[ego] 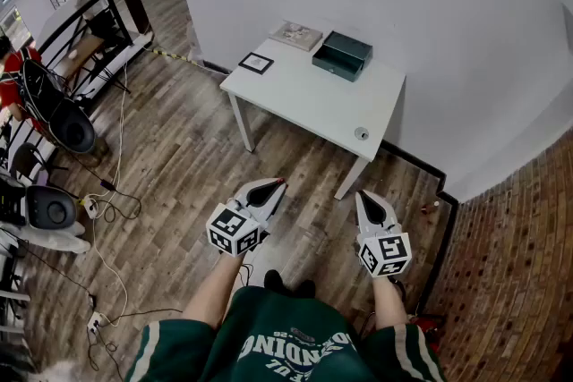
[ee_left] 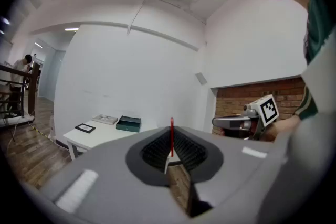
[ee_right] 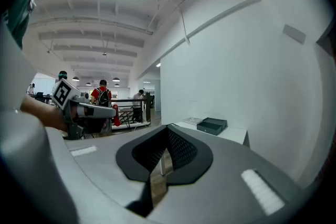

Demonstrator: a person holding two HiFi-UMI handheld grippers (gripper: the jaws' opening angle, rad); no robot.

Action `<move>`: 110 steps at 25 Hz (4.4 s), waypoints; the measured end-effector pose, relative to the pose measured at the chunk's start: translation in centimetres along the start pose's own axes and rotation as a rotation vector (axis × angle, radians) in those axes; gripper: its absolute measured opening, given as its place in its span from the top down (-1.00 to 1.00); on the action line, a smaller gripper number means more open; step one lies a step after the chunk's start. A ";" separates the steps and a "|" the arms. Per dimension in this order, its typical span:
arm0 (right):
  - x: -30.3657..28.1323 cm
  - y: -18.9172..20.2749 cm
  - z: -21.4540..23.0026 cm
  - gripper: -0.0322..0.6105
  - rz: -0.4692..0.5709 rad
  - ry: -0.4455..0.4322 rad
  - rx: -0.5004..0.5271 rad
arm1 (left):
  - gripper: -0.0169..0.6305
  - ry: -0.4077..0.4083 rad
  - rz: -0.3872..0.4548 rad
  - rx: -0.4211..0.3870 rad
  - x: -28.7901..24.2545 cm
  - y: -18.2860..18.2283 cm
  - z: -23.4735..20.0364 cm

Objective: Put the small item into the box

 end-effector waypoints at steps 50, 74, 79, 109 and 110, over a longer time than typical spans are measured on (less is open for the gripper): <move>-25.8 5.9 8.4 0.89 -0.060 0.038 -0.136 | 0.75 0.023 -0.065 0.021 -15.1 1.7 -21.8; -38.3 6.9 21.2 0.89 -0.048 0.120 -0.162 | 0.75 0.128 -0.111 0.027 -33.8 2.0 -30.6; -42.1 7.2 23.2 0.89 -0.055 0.182 -0.149 | 0.75 0.210 -0.121 0.044 -39.2 2.8 -34.3; -56.6 7.6 31.7 0.89 -0.061 0.376 -0.155 | 0.75 0.437 -0.172 0.075 -56.4 2.4 -45.3; -56.7 7.6 31.8 0.89 -0.062 0.370 -0.155 | 0.75 0.432 -0.172 0.073 -56.5 2.4 -45.3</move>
Point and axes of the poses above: the fingertips, and each gripper's own axes: x backward along the fingers, z to its right, y out of its underside, the point moved 4 cm from there along x, backward along the fingers, and after that the axes turned 11 degrees about z, right-handed, at the moved point
